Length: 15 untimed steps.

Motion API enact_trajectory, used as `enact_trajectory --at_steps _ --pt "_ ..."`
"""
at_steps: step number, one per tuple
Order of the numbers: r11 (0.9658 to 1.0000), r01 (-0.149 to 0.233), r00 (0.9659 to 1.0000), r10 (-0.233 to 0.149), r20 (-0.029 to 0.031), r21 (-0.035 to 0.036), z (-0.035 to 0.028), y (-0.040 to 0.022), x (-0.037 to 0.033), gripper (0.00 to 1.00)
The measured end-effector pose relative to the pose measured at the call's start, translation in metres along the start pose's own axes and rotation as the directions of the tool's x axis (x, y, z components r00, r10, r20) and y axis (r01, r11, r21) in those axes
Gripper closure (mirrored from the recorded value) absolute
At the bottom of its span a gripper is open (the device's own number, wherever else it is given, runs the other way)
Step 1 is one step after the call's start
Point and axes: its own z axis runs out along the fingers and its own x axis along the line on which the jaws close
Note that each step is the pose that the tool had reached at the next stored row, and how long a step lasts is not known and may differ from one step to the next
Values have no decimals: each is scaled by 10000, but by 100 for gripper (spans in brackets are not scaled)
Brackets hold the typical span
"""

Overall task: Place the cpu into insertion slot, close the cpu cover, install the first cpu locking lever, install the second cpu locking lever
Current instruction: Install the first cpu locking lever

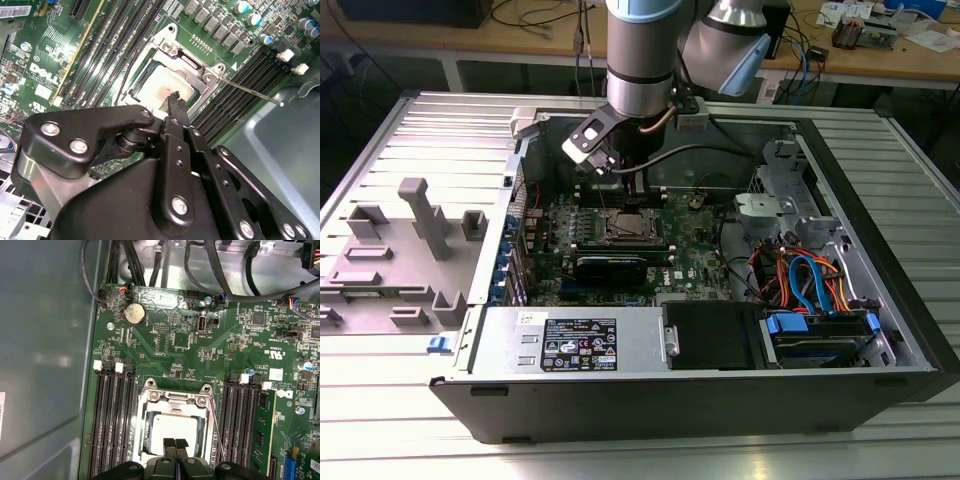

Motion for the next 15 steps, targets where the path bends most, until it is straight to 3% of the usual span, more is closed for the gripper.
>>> enact_trajectory --at_steps 15 --pt "10000 0 10000 0 5 0 -52 0 1 89"
